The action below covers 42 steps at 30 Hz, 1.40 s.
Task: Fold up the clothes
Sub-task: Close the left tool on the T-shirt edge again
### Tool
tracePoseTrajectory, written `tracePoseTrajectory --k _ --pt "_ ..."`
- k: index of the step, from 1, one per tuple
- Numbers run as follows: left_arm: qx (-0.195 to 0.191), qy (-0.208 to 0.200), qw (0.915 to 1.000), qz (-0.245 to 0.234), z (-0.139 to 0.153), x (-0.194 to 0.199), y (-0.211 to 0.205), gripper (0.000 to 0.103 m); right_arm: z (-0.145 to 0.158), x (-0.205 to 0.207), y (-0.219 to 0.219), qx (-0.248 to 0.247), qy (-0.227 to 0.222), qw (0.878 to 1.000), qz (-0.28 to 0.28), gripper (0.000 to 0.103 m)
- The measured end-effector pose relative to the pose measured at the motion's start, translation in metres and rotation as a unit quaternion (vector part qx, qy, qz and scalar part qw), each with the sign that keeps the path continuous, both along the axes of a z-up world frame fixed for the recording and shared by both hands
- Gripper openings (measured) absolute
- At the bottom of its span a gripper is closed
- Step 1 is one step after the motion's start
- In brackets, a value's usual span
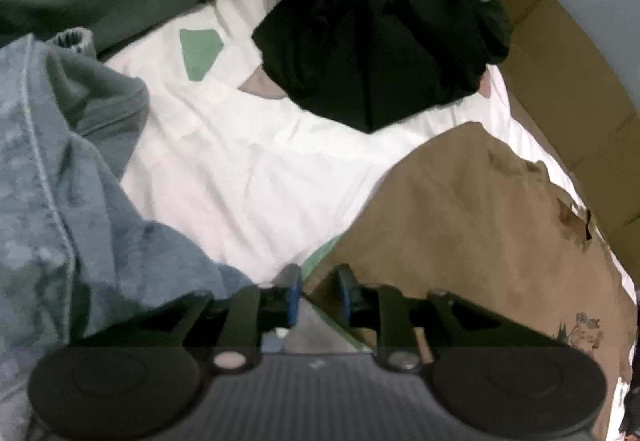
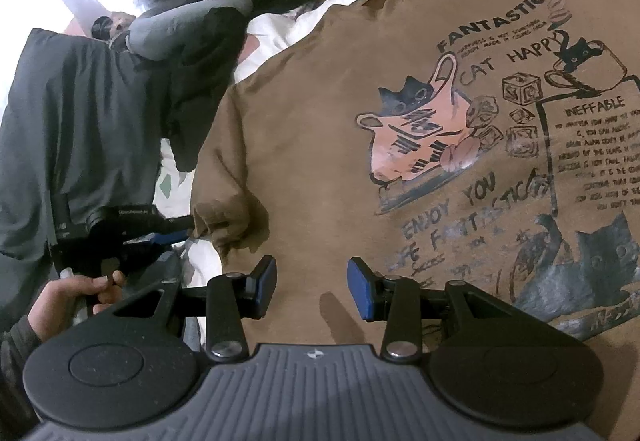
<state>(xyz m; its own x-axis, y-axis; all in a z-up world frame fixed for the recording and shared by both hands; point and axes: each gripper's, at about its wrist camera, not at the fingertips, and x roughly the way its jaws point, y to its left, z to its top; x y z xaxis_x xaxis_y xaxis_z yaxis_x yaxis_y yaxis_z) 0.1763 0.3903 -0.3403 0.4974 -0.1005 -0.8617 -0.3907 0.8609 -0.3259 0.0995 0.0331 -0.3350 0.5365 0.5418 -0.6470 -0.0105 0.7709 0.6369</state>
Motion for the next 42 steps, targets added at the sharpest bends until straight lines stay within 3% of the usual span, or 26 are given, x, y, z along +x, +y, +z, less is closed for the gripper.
tracePoseTrajectory --k 8,18,23,25,28,35,42 --pt "0.028 0.001 0.9992 -0.029 -0.003 0.005 -0.009 0.028 0.001 0.002 0.001 -0.001 0.006 1.000 -0.002 0.046" --pt "0.016 0.006 0.9995 -0.026 -0.006 0.011 -0.007 0.032 0.009 0.000 0.000 0.002 0.004 1.000 0.001 0.046" --pt "0.026 0.017 0.9986 -0.043 -0.003 0.014 -0.009 0.028 0.012 0.000 -0.003 -0.002 0.004 1.000 -0.001 0.046" --pt "0.026 0.019 0.9985 -0.044 0.000 0.014 -0.008 0.015 0.012 0.001 -0.006 -0.002 0.006 1.000 -0.005 0.046" --pt "0.003 0.020 0.9990 -0.041 0.006 0.014 -0.002 0.005 0.013 0.003 -0.012 0.000 0.005 1.000 -0.011 0.046" --pt "-0.023 -0.018 0.9965 -0.078 0.038 0.016 -0.011 0.005 0.021 0.018 -0.014 0.005 -0.007 1.000 -0.017 0.046" --pt "-0.058 -0.045 0.9919 -0.103 0.065 0.031 -0.033 0.005 0.042 0.035 0.000 -0.002 -0.048 0.999 0.007 0.050"
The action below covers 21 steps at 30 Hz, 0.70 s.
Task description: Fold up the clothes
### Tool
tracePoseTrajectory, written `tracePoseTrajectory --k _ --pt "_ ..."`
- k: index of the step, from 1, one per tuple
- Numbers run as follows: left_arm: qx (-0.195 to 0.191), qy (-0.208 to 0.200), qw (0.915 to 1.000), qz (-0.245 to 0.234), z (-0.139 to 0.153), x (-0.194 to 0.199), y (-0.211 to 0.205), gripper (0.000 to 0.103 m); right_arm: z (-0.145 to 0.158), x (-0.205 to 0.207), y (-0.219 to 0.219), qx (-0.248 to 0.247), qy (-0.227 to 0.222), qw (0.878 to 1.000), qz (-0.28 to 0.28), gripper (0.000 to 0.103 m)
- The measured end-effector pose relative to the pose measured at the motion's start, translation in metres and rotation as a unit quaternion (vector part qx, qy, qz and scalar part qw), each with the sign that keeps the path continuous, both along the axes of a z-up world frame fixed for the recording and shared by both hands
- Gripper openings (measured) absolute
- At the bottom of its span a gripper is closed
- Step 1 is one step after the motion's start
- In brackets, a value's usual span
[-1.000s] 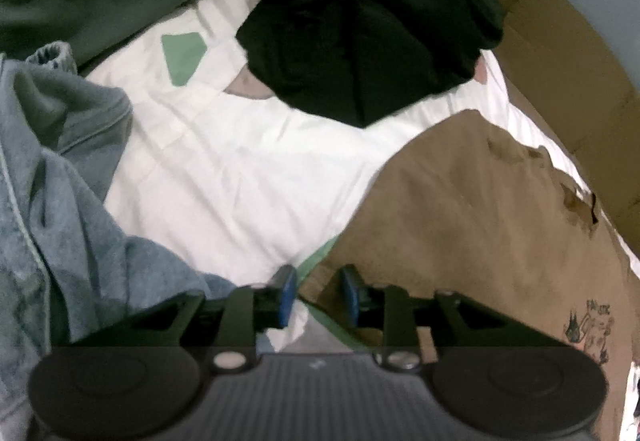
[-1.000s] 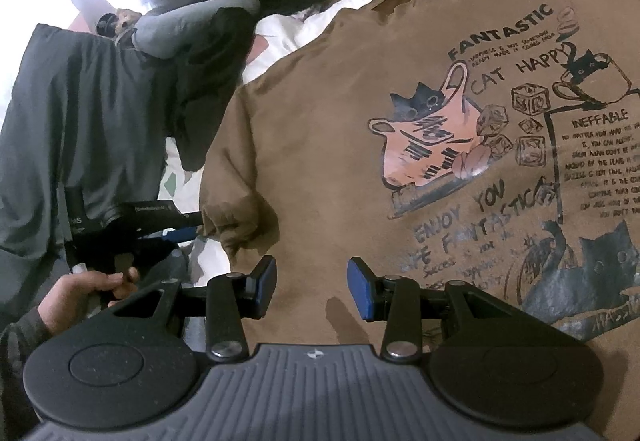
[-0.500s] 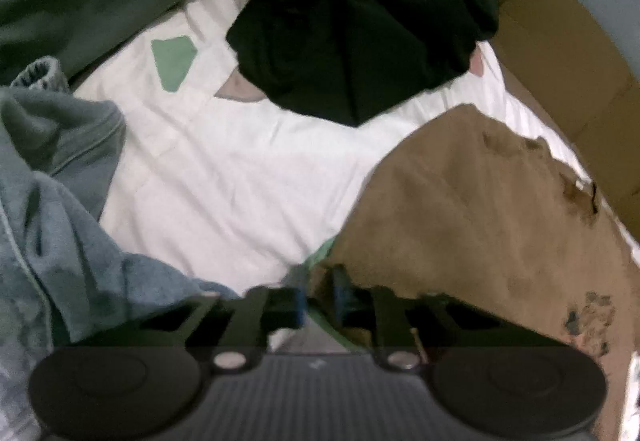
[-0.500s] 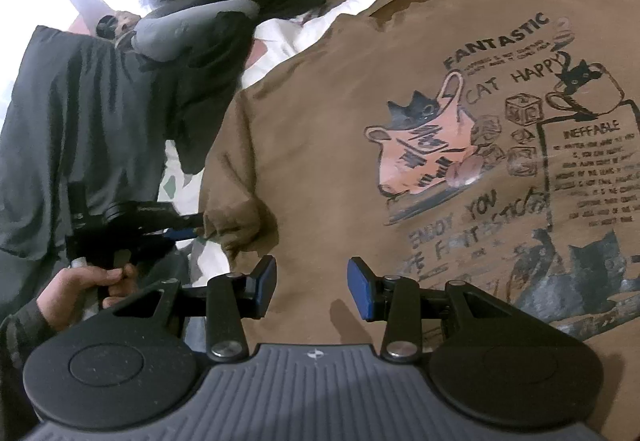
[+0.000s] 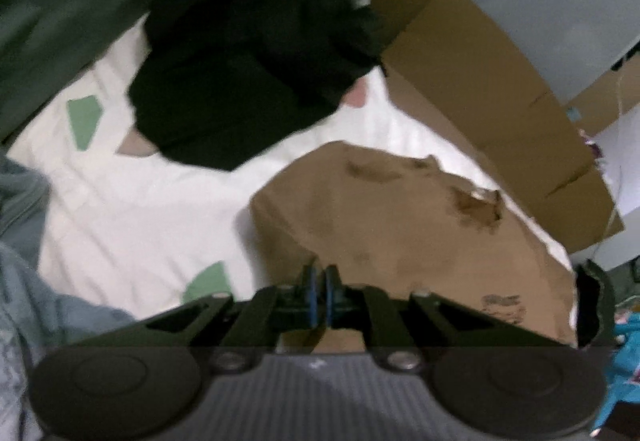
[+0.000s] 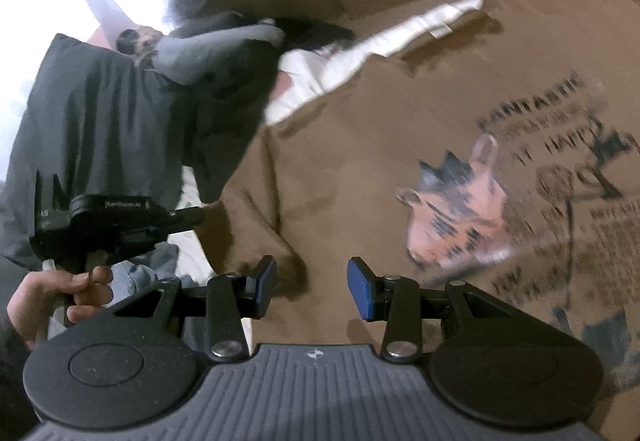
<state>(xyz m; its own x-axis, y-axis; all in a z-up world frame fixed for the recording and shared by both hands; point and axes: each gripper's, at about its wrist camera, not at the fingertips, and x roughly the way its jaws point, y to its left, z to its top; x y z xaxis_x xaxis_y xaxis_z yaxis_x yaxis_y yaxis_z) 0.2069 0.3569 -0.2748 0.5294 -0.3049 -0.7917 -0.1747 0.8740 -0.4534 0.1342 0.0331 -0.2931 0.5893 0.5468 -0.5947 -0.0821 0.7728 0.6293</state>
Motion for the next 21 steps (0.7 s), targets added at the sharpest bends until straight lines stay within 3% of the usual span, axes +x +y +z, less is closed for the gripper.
tracePoseTrajectory --k 1,4,16,21 --pt "-0.005 -0.002 1.0000 -0.001 0.004 0.003 -0.002 0.005 0.003 0.004 0.003 0.001 -0.005 1.000 0.004 0.056" --pt "-0.023 -0.005 0.9997 -0.005 0.013 0.011 -0.008 0.005 0.015 0.015 0.017 -0.008 -0.033 0.999 0.024 0.060" --pt "-0.085 0.007 0.9961 -0.023 0.019 0.027 -0.025 0.005 0.036 0.061 0.079 -0.046 -0.076 0.992 0.091 0.061" --pt "-0.104 0.013 0.9939 -0.033 0.017 0.036 -0.030 0.005 0.038 0.072 0.101 -0.090 -0.092 0.987 0.098 0.061"
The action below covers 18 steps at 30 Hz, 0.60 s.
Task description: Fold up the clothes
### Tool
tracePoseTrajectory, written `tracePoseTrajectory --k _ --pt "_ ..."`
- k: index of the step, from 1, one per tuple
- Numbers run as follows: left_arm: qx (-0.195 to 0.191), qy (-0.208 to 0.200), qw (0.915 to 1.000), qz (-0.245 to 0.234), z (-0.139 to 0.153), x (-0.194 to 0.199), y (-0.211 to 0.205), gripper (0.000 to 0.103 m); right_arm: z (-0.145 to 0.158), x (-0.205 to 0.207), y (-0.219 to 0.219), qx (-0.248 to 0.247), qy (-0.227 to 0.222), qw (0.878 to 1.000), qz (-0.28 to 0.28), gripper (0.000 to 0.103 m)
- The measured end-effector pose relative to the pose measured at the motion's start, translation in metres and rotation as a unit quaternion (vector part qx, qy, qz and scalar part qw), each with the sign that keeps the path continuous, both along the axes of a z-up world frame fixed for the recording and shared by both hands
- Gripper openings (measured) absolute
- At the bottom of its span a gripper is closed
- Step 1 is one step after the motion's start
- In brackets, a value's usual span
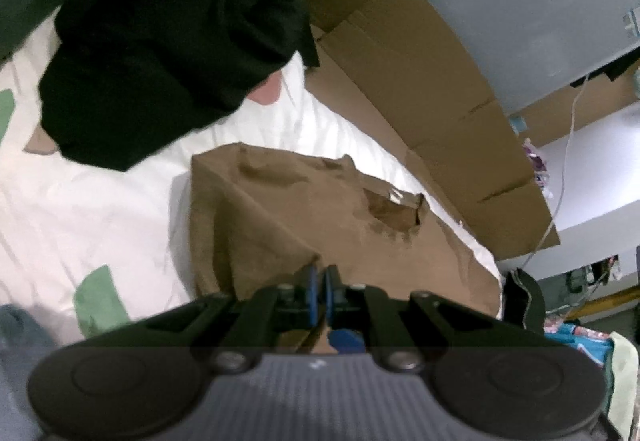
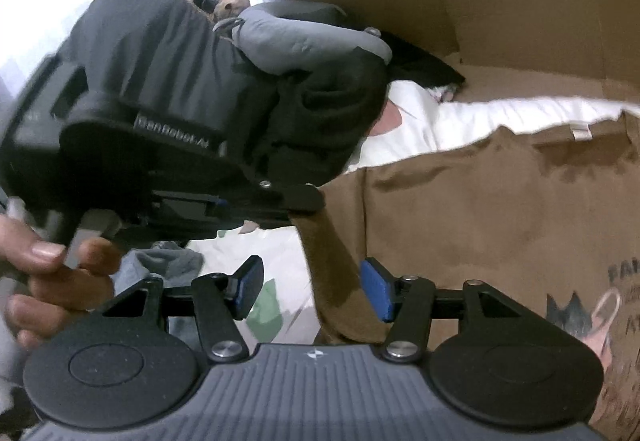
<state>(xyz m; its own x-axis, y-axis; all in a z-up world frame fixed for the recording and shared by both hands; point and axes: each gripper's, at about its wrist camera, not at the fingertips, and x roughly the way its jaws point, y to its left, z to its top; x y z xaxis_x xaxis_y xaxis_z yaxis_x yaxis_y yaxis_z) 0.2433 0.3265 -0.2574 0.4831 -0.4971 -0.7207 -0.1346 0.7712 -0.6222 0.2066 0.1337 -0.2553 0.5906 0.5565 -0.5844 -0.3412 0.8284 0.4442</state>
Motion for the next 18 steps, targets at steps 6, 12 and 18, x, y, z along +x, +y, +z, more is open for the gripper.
tracePoseTrajectory --k 6,12,18 --pt "0.000 0.003 0.9998 -0.018 0.002 0.008 -0.007 0.005 -0.002 0.020 0.009 -0.031 -0.009 0.999 -0.011 0.049" --pt "0.010 0.003 0.9994 -0.032 0.010 0.013 -0.012 0.006 -0.008 0.037 0.015 -0.044 -0.005 0.999 -0.010 0.002" --pt "0.087 -0.023 0.9957 -0.022 0.040 0.022 -0.006 0.048 -0.011 0.032 0.010 -0.031 -0.015 0.999 -0.002 0.001"
